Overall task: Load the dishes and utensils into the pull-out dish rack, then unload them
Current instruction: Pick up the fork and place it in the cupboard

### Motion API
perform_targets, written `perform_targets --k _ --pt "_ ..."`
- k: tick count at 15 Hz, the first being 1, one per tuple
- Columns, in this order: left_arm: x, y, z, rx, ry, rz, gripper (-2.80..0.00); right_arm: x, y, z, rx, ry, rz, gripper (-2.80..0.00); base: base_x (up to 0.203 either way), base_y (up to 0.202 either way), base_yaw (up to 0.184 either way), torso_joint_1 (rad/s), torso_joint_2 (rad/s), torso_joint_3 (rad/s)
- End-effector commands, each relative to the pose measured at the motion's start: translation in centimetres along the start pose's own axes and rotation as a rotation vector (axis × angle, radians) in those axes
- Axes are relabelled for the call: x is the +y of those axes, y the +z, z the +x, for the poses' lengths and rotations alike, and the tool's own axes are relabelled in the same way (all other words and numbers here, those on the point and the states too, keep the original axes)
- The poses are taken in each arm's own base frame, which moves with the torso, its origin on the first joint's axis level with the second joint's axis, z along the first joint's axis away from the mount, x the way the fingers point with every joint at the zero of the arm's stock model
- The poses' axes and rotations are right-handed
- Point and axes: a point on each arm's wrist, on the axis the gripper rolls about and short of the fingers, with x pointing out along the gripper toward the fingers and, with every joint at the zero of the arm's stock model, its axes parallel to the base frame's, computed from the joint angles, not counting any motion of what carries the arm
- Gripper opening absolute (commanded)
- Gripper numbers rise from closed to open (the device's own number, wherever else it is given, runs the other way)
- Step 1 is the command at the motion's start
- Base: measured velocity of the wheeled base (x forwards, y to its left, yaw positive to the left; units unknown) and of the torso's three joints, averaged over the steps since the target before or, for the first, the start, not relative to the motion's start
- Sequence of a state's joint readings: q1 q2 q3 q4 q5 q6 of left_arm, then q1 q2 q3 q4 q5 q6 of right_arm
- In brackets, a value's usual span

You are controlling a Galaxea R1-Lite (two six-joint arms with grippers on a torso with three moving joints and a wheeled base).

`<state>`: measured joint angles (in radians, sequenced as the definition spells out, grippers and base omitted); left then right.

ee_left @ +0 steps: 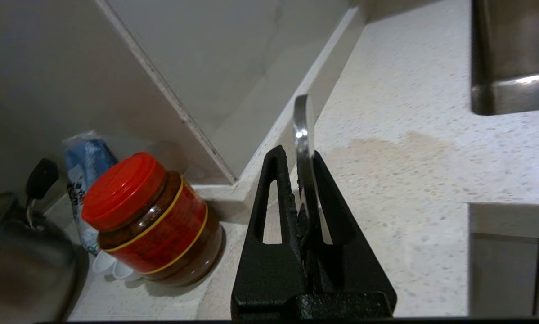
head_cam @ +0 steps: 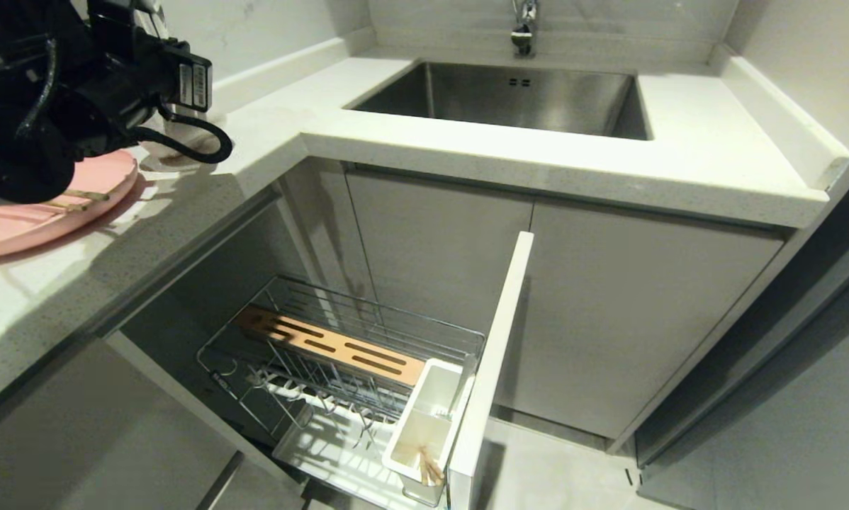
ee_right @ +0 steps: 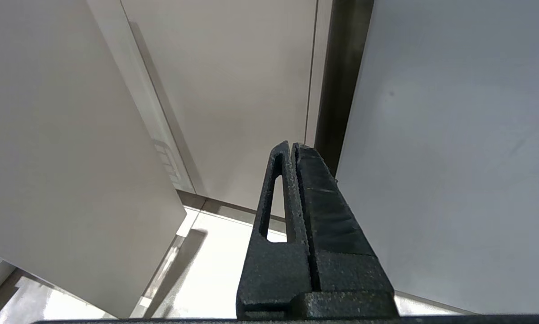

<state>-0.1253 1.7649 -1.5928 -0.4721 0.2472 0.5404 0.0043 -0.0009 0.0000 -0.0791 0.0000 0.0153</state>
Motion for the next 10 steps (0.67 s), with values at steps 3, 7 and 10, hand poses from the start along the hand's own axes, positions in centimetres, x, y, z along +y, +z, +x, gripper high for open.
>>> perform_targets --k 3,7,10 --pt "0.6 -0.1 0.3 0.001 0.038 -0.022 -2.8 0.0 -0.7 0.2 0.026 0.0 0.0 -2.8 0.0 0.0 0.0 0.0 0.0 0.0" --pt "1.6 0.0 0.6 -0.04 0.113 -0.067 -2.8 0.0 -0.7 0.2 0.026 0.0 0.0 -2.8 0.0 0.0 0.0 0.0 0.0 0.0" --pt "2.2 -0.1 0.6 -0.036 0.149 -0.07 -2.8 0.0 -0.7 0.2 0.026 0.0 0.0 -2.8 0.0 0.0 0.0 0.0 0.0 0.0"
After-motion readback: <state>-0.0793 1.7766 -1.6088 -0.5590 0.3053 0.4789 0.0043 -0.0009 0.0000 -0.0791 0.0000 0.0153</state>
